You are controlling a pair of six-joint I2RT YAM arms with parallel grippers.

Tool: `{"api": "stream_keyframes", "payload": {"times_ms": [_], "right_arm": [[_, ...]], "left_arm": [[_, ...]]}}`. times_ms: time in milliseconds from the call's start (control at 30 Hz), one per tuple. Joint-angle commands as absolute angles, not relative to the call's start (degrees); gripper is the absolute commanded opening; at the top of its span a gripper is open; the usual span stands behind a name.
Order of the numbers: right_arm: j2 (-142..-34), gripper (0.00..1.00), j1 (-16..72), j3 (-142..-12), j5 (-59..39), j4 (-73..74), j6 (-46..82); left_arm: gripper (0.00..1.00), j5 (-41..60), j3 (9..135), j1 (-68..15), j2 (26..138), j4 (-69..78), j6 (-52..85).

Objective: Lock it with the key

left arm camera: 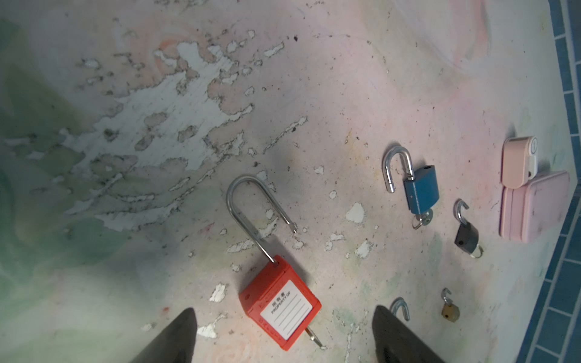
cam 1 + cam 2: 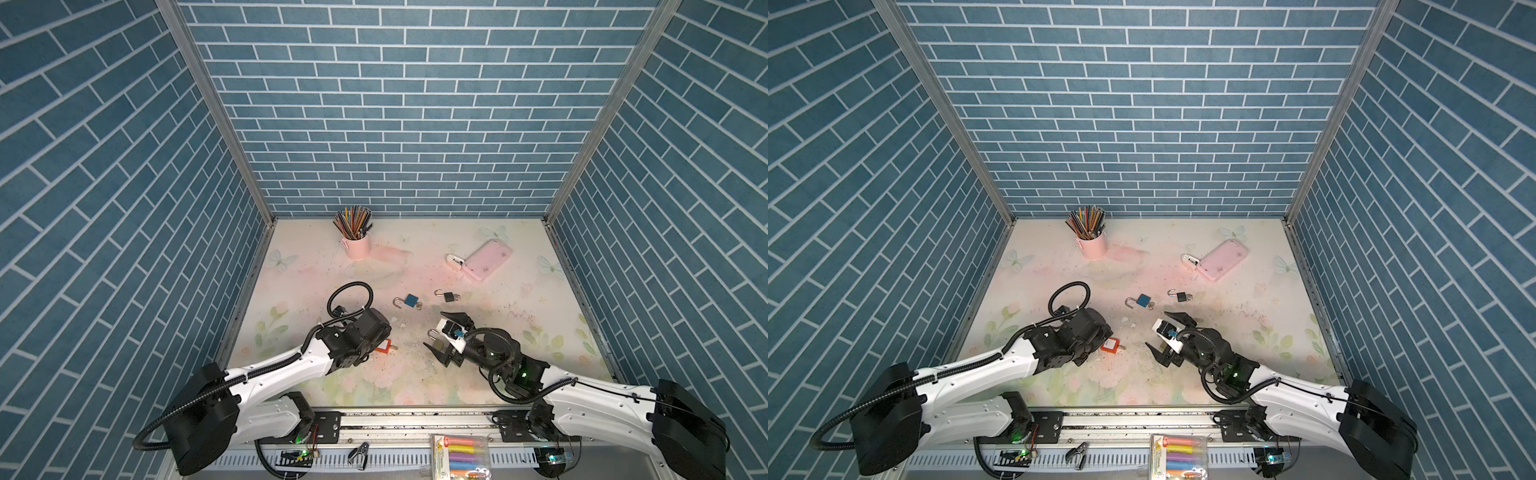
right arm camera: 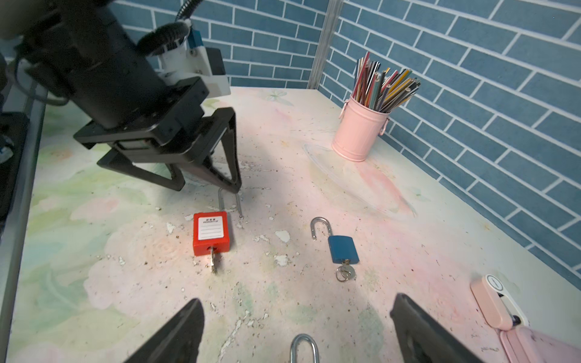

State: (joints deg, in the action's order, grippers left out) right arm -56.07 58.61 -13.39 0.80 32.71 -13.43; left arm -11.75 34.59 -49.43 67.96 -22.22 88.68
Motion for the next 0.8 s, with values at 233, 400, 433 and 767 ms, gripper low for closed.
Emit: {"api": "stream_keyframes", "payload": {"times_ms": [233, 400, 433, 767], "right_arm": [[-59.31, 0.93, 60.46, -10.62, -0.53, 38.11, -17.21], [-60.37, 0.93, 61.45, -10.20, -0.51, 39.08, -17.31], [-60.46, 0.93, 61.67, -10.10, -0.69, 39.21, -17.39], [-62.69, 0.92, 63.93, -9.06, -0.37, 41.17, -17.44]], "left_arm": [[0.86, -8.62, 40.11, -50.32, 76.18, -27.80, 102.03], [0.81, -7.11, 42.44, -50.62, 80.10, -27.93, 104.51], [0.81, -7.03, 43.19, -50.78, 80.81, -28.65, 104.88], [0.79, -4.89, 46.89, -51.04, 87.85, -32.48, 108.87]]}}
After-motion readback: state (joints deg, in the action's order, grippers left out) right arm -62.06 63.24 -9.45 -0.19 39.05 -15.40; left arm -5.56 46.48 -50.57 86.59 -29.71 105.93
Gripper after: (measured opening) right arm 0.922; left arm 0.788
